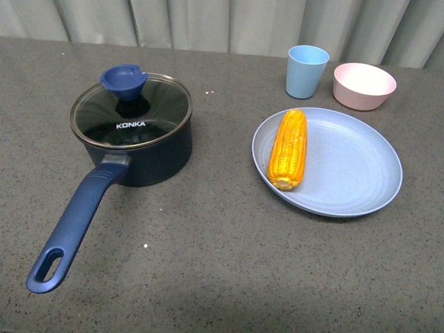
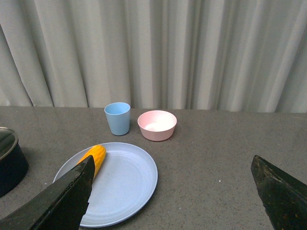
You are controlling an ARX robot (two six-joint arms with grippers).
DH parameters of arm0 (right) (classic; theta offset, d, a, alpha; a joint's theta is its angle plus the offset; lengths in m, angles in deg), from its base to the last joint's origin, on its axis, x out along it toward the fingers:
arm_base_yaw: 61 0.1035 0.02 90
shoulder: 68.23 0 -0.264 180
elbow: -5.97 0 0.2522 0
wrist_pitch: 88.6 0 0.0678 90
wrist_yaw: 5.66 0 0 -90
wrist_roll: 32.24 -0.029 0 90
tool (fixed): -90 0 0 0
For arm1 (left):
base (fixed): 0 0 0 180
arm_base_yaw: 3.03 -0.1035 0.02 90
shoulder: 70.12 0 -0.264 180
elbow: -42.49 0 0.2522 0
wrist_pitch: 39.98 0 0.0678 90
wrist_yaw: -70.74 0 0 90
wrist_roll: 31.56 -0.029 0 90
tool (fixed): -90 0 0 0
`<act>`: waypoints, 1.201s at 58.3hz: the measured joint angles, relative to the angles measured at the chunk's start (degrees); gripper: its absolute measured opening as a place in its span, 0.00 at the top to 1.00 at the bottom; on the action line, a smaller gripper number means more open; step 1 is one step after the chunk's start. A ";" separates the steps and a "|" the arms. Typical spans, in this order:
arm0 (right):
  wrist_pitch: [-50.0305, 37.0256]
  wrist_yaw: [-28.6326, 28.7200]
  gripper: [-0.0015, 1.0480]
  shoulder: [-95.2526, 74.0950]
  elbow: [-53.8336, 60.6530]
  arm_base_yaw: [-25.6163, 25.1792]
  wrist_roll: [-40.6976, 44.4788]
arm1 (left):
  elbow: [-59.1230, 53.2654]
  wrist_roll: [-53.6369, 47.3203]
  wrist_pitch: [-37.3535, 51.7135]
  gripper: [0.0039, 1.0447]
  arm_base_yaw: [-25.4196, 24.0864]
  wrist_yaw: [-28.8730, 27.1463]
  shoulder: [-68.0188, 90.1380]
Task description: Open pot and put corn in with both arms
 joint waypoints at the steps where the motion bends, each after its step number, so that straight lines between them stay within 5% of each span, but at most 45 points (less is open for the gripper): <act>1: 0.00 0.00 0.09 0.00 0.00 0.00 0.00 | 0.00 0.02 0.00 0.06 0.00 0.00 0.00; 70: 0.00 0.00 0.09 0.00 0.00 0.00 0.00 | 0.00 0.00 0.00 0.06 0.00 0.00 0.00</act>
